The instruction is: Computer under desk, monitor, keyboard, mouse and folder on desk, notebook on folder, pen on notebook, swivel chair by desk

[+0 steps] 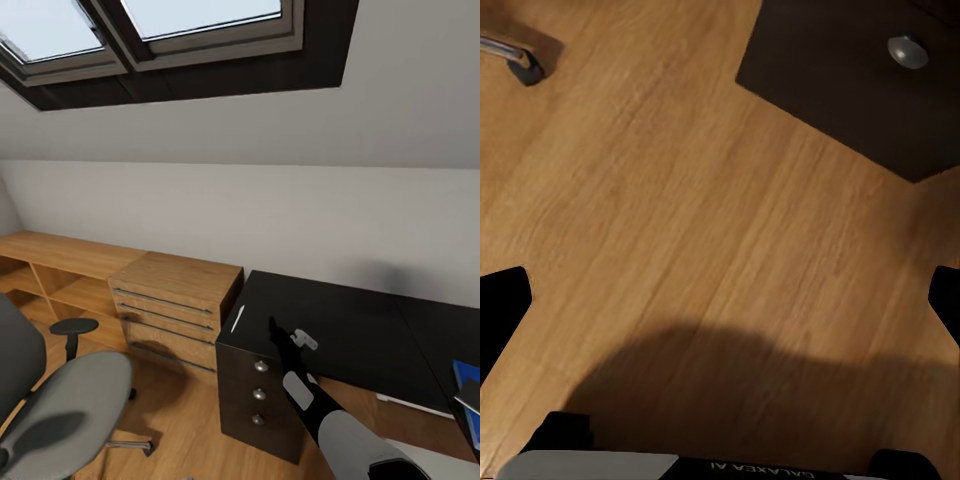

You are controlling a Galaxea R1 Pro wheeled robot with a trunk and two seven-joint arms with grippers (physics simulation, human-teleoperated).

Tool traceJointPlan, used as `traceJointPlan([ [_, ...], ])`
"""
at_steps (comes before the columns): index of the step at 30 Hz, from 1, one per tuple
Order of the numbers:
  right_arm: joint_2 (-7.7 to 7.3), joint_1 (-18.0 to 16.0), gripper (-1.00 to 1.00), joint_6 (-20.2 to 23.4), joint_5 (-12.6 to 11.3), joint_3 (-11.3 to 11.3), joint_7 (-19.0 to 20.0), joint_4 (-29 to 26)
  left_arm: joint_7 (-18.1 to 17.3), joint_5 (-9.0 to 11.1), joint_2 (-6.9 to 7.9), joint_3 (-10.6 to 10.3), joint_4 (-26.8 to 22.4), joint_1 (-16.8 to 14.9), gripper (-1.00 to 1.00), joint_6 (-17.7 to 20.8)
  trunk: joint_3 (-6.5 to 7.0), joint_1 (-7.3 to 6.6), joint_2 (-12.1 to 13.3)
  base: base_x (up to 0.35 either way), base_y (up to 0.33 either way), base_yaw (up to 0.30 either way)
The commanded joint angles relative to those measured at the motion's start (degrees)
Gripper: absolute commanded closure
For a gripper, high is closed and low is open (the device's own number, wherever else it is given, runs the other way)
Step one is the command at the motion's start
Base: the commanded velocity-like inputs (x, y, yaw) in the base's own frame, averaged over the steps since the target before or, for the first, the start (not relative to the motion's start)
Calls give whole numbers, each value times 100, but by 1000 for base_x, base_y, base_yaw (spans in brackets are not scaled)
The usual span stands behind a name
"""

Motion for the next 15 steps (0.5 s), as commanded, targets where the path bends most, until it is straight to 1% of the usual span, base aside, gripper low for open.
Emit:
traceJointPlan([
  [1,0,-7,-100,-32,-47,28,22,12,44,37,7,-15,-15,-1,-100,16,-5,1,-4,0,0,283],
  [15,0,-9,-100,-51,-40,45,-13,108,44,37,0,-15,-15,-1,-100,16,-5,1,-4,0,0,283],
])
